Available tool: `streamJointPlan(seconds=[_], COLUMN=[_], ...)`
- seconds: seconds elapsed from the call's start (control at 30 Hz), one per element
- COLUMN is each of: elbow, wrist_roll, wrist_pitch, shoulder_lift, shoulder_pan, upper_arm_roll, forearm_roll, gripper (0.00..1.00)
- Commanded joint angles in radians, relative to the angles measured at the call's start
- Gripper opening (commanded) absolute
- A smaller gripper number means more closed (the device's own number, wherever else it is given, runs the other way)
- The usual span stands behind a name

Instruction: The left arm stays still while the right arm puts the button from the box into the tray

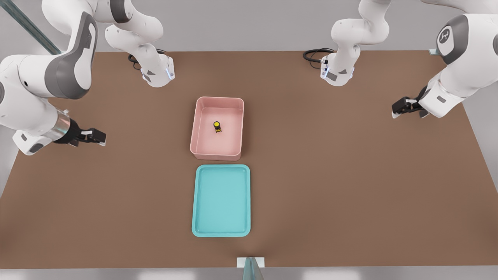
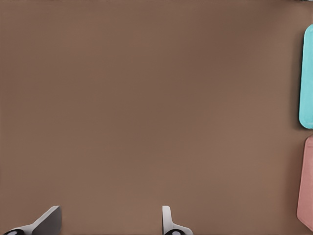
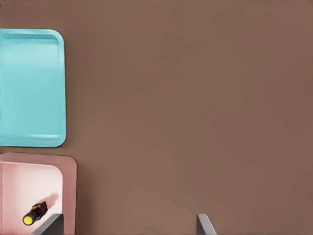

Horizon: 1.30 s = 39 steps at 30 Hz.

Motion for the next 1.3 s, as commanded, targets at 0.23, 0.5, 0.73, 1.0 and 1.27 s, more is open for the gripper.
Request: streamJointPlan(seconds=[0.23, 0.5, 0.73, 1.0, 1.27], elbow=[-0.002, -0.861, -1.037, -1.176, -1.189], wrist_roll=[0.667, 1.047, 0.985, 0.737, 0.734], wrist_pitch=[0.180, 0.979, 1.179, 1.338, 1.389], shoulder_lift=[0.089, -0.049, -0.052, -0.063, -0.003], shoulder_pan=[0.555, 0.766, 0.765, 0.763, 0.768], upper_arm_roll=[0.280, 0.201, 0.139, 0.108, 0.135], forearm_roll=[-0.080, -0.010, -0.008, -0.008, -0.008], gripper=[1.00, 1.00, 0.99, 0.99, 0.99])
